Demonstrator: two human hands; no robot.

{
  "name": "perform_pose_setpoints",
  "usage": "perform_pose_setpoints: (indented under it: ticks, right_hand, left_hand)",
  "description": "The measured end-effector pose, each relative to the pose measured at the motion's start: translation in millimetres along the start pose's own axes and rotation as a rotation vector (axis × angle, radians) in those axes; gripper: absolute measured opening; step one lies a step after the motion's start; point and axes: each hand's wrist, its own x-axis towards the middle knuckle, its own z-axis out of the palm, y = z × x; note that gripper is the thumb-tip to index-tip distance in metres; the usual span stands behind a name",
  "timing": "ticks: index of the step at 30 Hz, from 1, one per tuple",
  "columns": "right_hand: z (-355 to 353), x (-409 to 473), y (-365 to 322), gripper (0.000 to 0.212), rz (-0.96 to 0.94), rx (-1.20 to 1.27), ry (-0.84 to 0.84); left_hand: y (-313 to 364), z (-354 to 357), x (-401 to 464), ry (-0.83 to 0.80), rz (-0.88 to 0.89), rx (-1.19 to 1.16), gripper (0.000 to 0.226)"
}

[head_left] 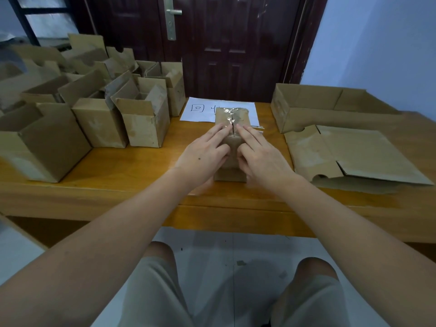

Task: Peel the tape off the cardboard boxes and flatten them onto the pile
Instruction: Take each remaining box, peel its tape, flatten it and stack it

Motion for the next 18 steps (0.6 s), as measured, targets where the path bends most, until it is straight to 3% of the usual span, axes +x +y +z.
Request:
perform_pose_setpoints:
  ticks: [3,10,18]
  right_hand:
    - [-0.6,0.7,-1.4,0.027,0.01,0.028,-0.008]
    - [2.5,1.1,-0.4,0.021,0.011,-0.051,-0.033]
    - [1.5,2.7,-8.9,0.029,0.097,0.065,-0.001]
  left_hand:
    - [0.5,2.5,1.0,0.016,-0.001,0.044,0.017]
    - [3.6,1.1,3.0,-0.008,-0.05,-0.031,0.019]
    - [8.4,-6.3,3.4,-0.024,-0.092,-0.101,0.014]
